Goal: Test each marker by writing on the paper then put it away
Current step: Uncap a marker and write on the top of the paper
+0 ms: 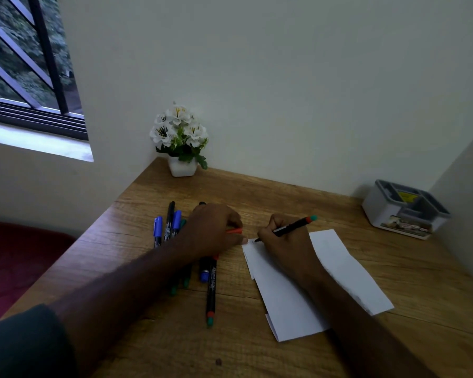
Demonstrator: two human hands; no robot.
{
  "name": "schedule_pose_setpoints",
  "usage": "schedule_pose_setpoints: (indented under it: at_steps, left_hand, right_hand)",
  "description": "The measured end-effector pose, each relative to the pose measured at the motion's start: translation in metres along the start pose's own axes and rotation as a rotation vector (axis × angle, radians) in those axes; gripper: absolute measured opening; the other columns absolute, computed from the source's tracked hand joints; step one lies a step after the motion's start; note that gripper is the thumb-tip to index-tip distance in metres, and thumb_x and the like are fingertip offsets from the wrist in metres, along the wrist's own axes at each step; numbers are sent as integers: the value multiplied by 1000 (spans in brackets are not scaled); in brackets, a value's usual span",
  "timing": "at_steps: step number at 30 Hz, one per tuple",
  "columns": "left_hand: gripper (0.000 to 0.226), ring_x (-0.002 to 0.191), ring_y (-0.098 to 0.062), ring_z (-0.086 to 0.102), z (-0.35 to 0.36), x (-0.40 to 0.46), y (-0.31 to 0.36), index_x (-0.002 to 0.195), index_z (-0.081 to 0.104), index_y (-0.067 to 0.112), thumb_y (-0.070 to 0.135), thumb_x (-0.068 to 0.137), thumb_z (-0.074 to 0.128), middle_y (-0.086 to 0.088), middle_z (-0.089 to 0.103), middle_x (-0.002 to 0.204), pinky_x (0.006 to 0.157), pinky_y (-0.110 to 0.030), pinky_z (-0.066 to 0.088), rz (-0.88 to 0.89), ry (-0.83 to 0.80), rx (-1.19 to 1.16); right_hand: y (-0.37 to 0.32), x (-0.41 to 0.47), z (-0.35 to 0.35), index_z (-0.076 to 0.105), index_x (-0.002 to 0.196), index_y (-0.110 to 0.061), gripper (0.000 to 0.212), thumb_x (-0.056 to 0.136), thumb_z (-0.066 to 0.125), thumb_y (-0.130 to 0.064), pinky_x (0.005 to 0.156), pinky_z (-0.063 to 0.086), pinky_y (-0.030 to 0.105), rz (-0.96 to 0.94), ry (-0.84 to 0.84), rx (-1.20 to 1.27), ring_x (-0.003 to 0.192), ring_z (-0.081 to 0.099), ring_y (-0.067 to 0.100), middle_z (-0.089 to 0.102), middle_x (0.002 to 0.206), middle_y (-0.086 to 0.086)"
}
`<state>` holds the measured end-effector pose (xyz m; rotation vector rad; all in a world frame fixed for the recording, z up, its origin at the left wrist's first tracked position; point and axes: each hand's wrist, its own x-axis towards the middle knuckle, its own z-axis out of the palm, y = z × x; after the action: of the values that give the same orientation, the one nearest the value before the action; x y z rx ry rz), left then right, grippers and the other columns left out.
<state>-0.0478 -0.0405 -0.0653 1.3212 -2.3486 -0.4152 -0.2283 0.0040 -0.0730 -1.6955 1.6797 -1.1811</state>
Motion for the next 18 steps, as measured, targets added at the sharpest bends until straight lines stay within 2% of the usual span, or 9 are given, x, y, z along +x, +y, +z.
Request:
schedule_pose_setpoints:
  at_steps: [7, 12, 18]
  left_hand:
    - [43, 119, -10, 52, 1, 1, -1, 116, 68, 26, 49, 80, 69, 9, 63, 127, 106, -42, 39, -5, 5, 12]
    - [43, 119, -9, 53, 0, 0, -1, 116, 68, 26, 49, 80, 69, 10, 63, 127, 106, -42, 38, -1, 8, 10]
    - [42, 121, -10, 51, -1, 0, 1, 116, 68, 24, 47, 81, 70, 8, 62, 128, 107, -42, 39, -4, -2, 0]
  right_hand:
    - [1, -1, 0, 55, 61, -10, 26, 84, 68, -8, 49, 41, 14, 0, -4, 12, 53, 51, 3, 57, 59, 4]
    - [1, 0, -1, 58, 68, 0, 21, 84, 68, -9, 51, 42, 16, 4, -2, 13, 56, 52, 4, 61, 65, 13]
    - [1, 0, -1, 57, 64, -12, 24, 85, 68, -9, 50, 43, 10, -3, 0, 9, 56, 55, 0, 60, 62, 1]
